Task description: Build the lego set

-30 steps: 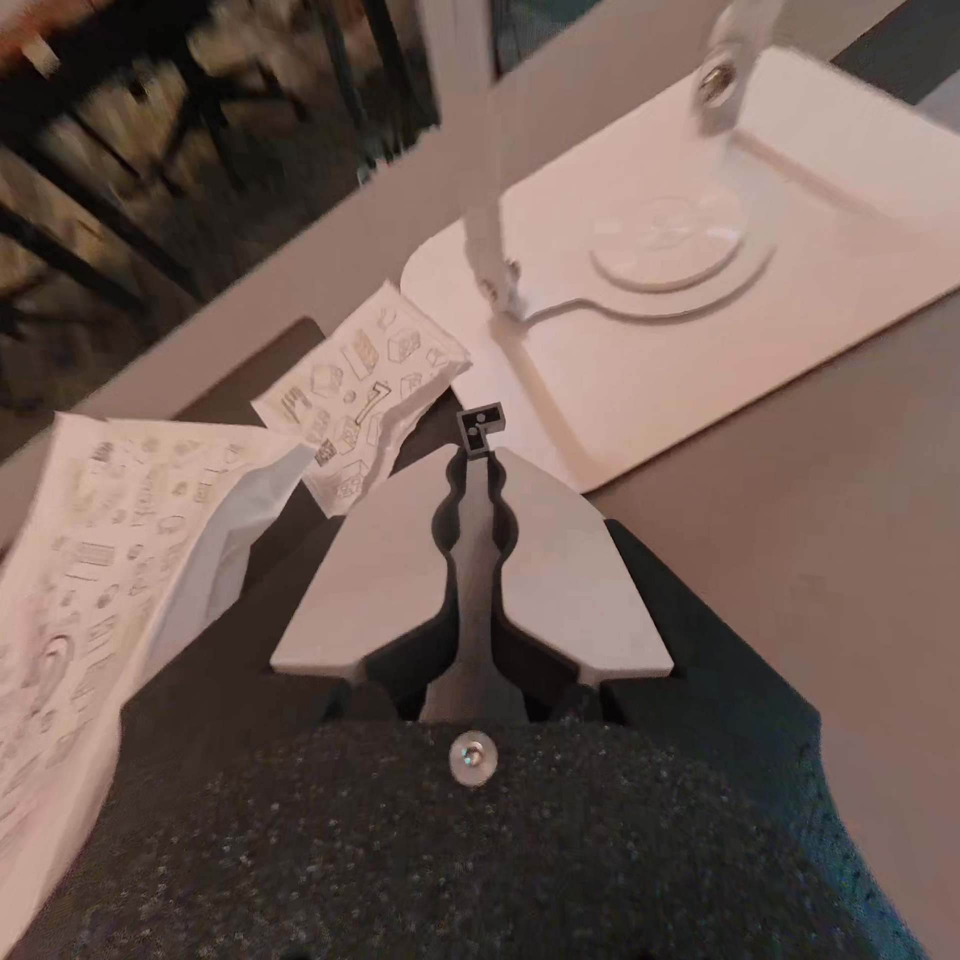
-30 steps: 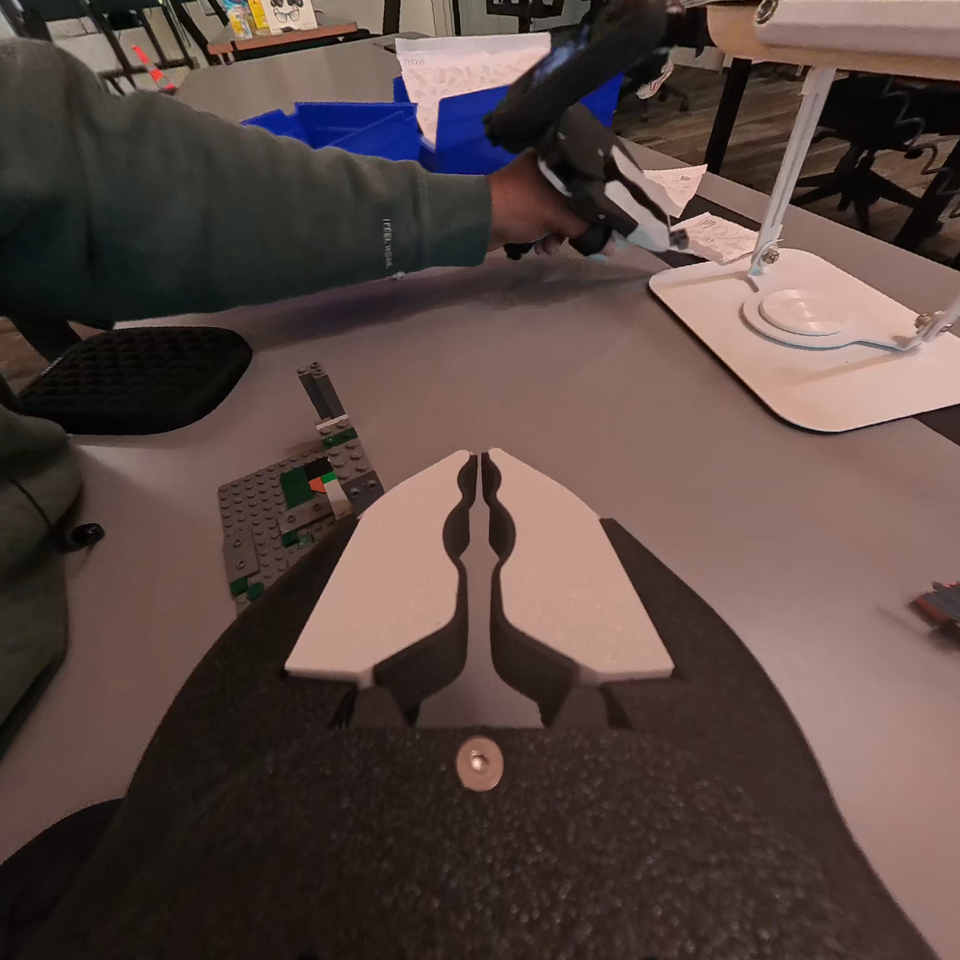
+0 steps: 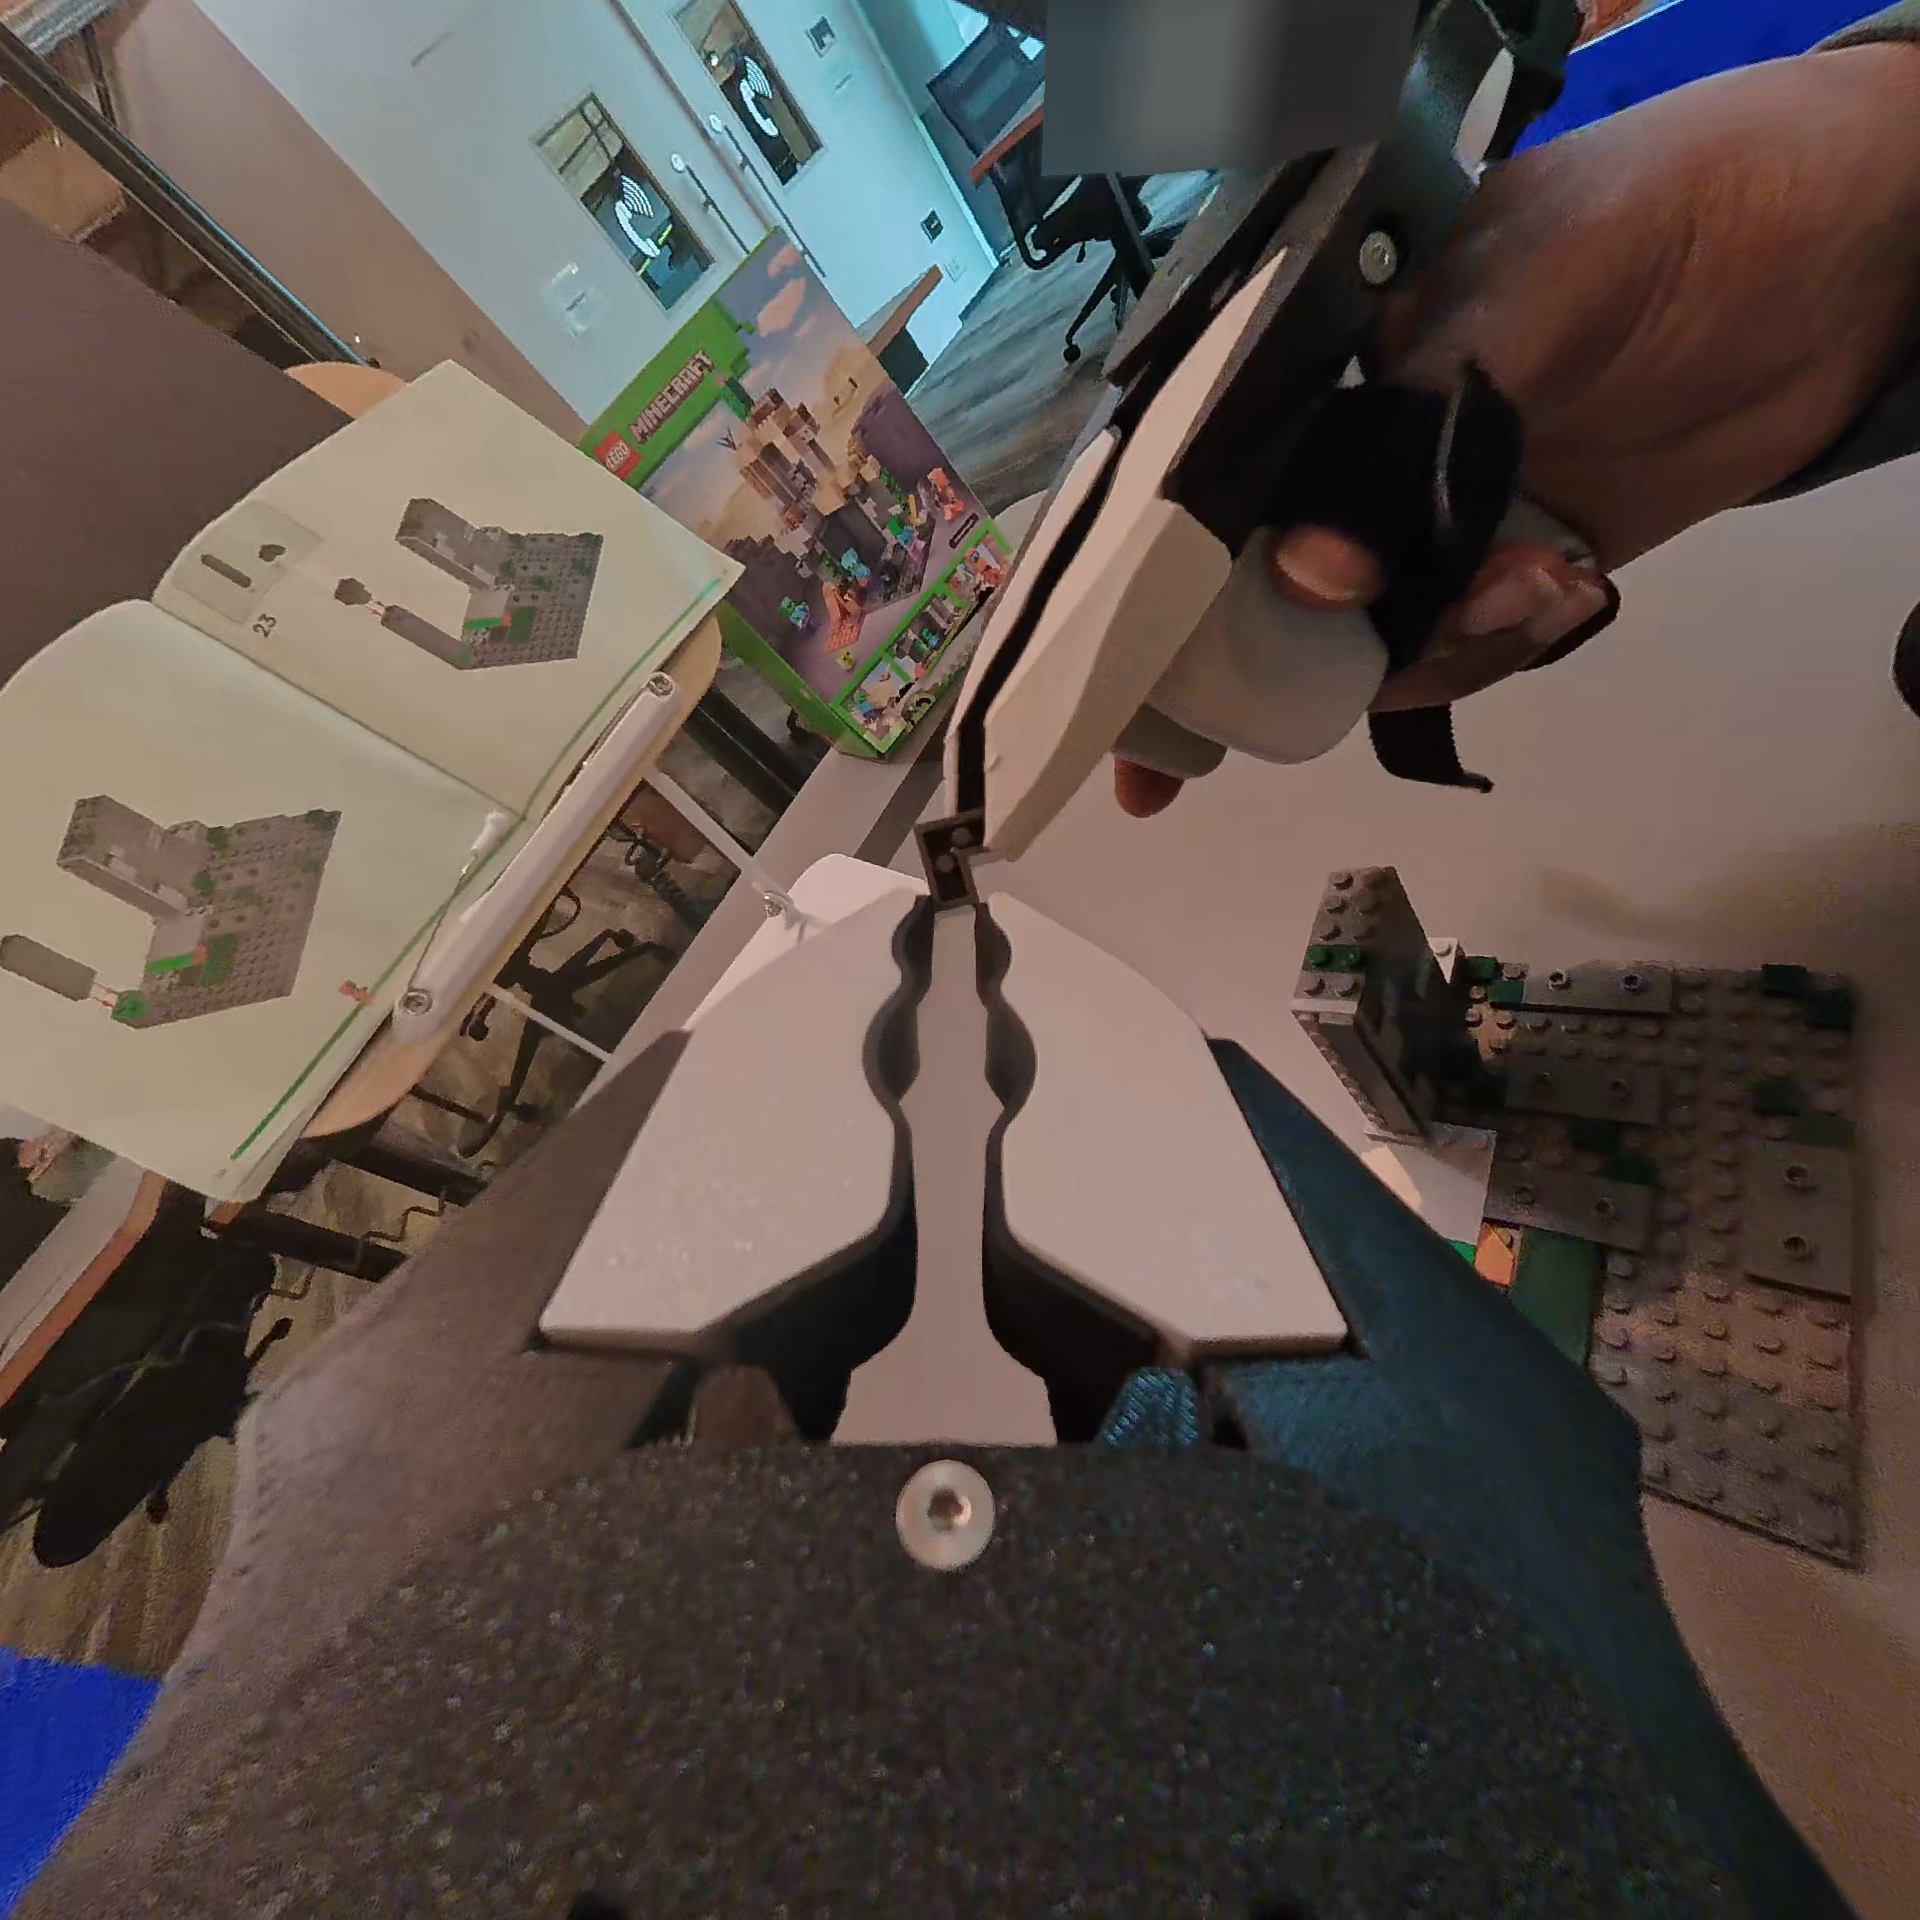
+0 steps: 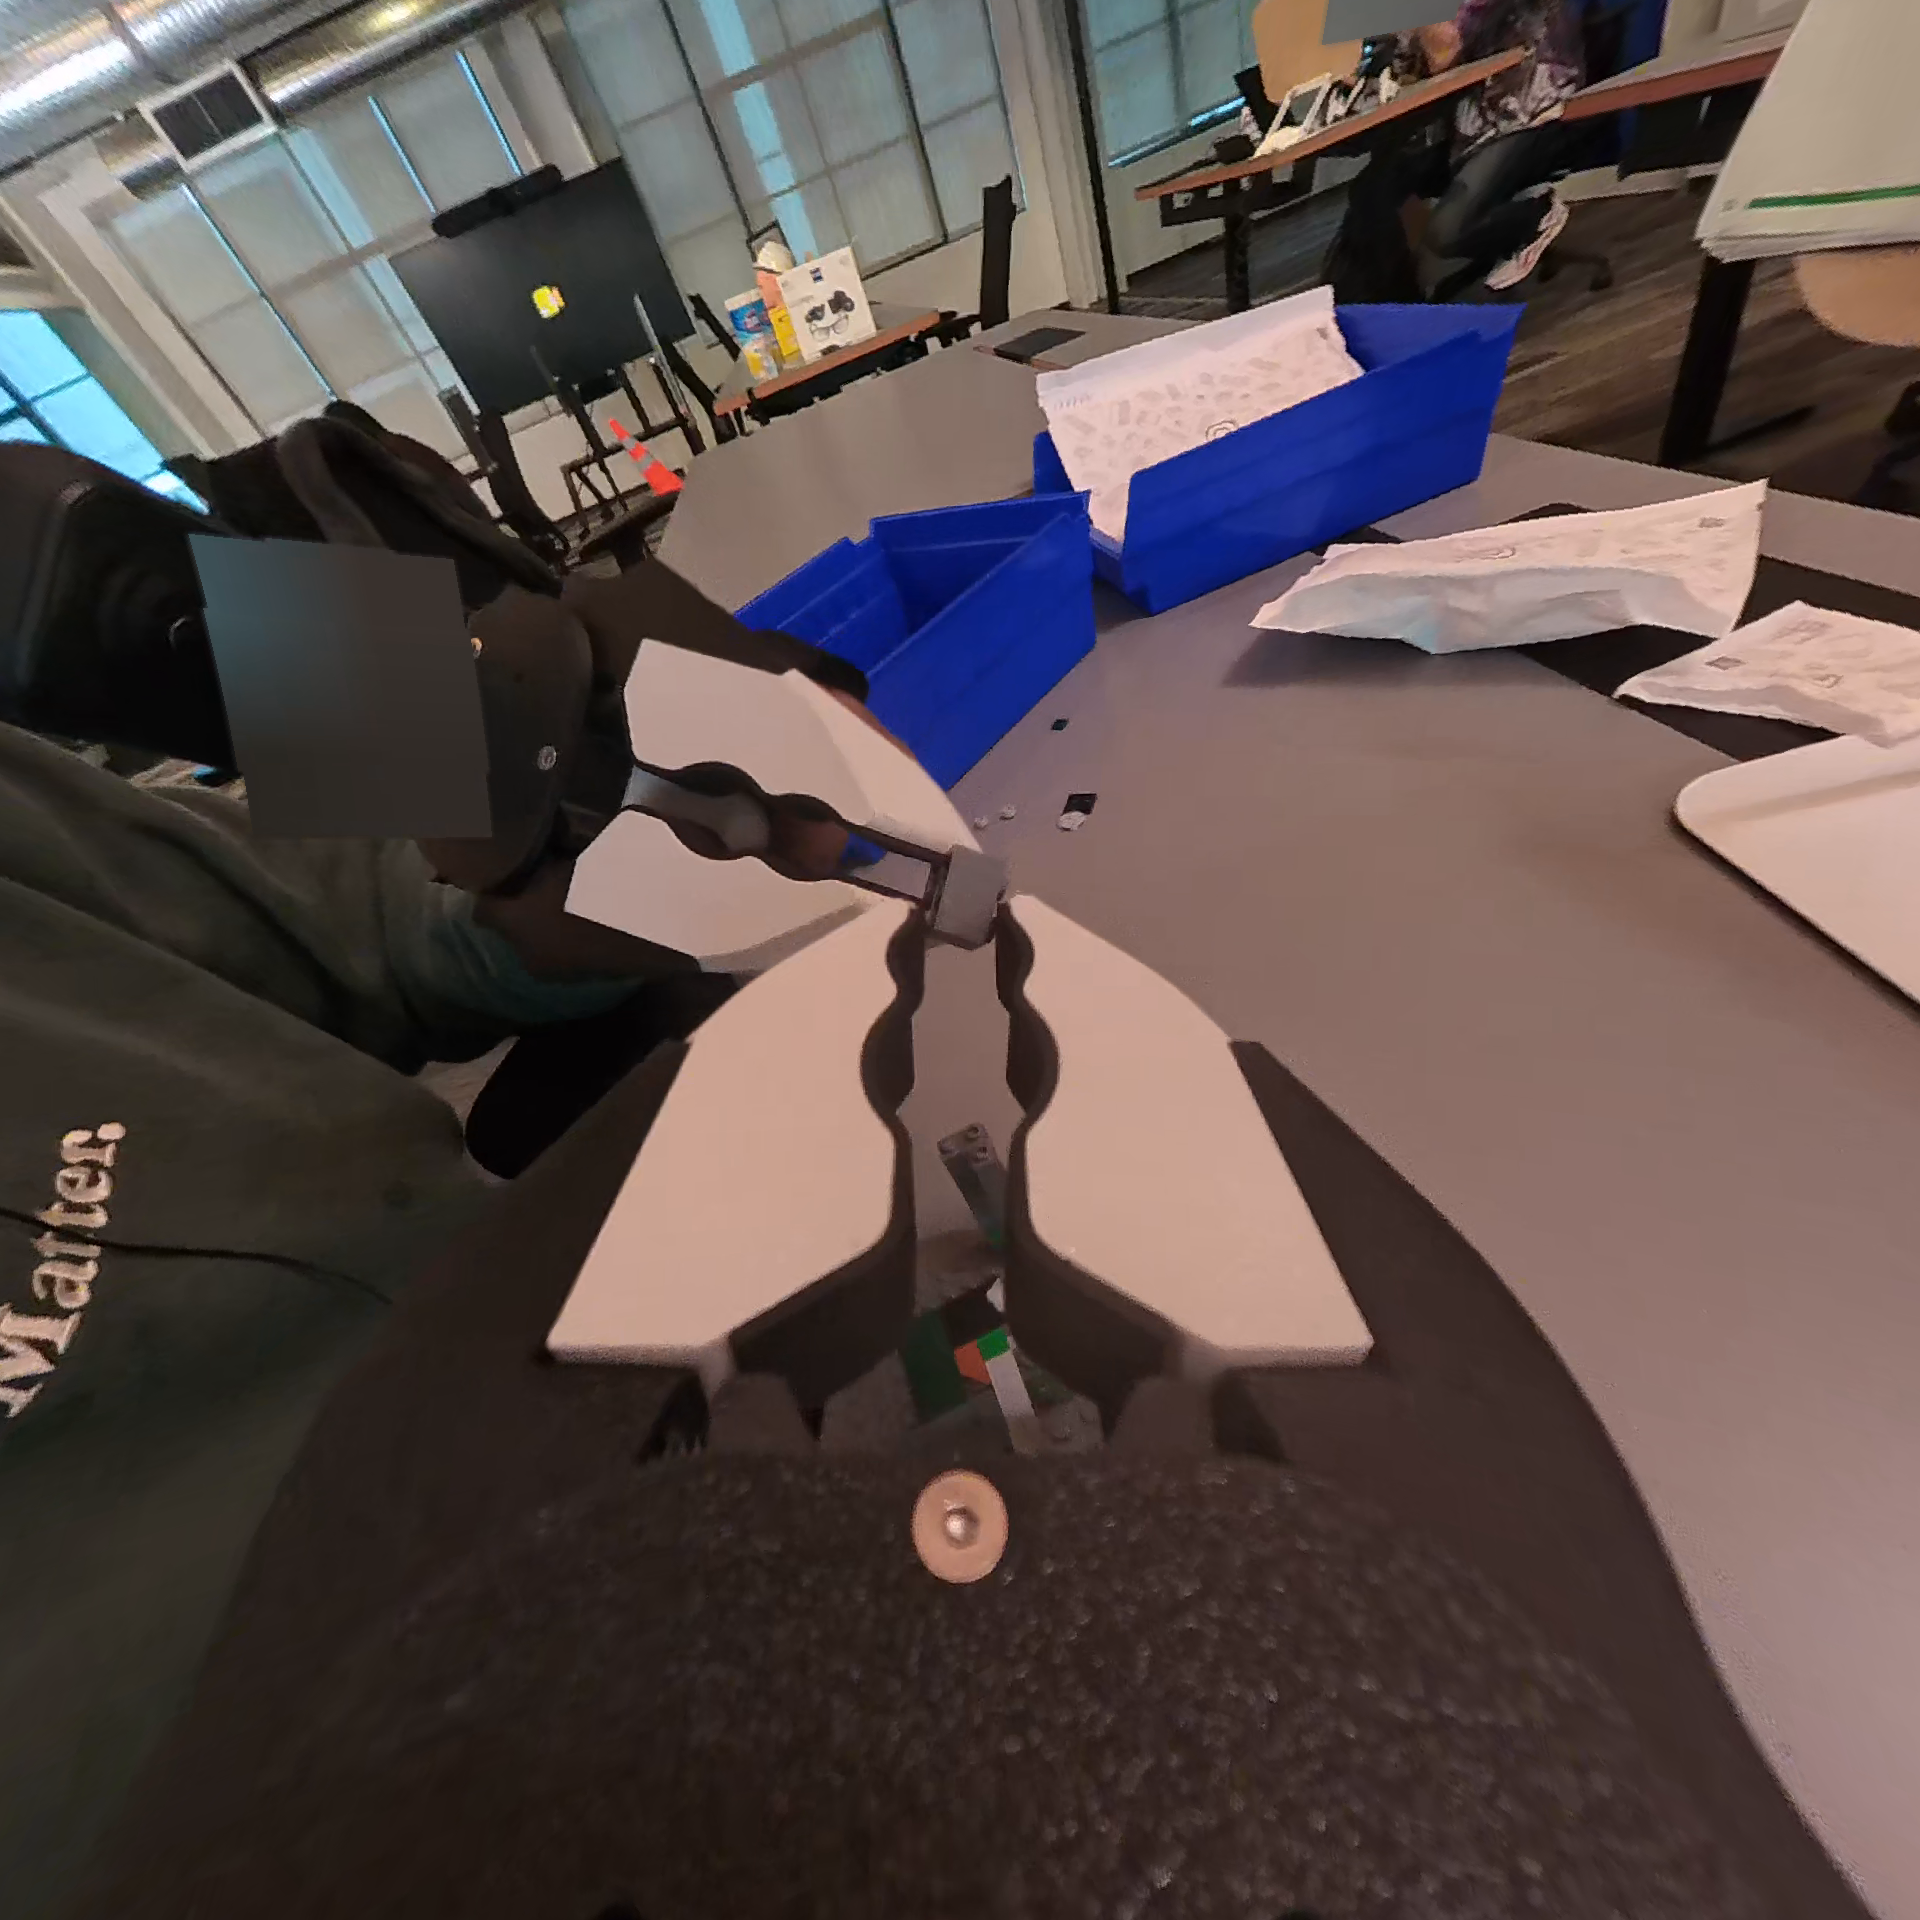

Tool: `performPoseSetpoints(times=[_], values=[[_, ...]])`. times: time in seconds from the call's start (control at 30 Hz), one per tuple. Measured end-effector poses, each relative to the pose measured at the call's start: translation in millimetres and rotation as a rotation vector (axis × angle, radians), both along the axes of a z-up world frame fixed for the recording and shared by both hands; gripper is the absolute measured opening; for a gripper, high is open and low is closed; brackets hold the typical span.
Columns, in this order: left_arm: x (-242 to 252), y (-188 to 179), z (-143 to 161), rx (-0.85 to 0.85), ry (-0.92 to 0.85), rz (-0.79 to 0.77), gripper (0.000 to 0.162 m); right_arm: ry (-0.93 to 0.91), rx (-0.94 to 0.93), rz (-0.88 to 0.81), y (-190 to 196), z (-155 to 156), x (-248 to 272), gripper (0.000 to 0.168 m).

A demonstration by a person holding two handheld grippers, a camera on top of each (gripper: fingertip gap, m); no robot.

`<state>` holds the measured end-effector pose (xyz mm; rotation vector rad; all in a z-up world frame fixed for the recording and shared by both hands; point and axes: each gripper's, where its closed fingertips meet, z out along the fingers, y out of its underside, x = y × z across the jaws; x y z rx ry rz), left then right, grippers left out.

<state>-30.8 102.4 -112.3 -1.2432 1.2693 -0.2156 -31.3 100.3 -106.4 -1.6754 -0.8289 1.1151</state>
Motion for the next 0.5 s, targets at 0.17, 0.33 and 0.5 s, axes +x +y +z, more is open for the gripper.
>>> performPoseSetpoints(times=[0.17,0.33,0.5], values=[[-5.2,-0.6,-15.1,-0.142,-0.029,-0.04,0.007,-0.098,0.052,-0.015,1.0,-8.5,-3.3,0.012],[-10.0,-6.0,-26.3,-0.596,-0.179,-0.159,0.019,-0.434,0.378,-0.112,7.5,-22.7,10.1,0.012],[-3.9,-18.2,-25.6,-0.962,-0.309,-0.298,0.019,-0.643,0.661,-0.101,-6.4,-35.8,-1.7,0.012]])
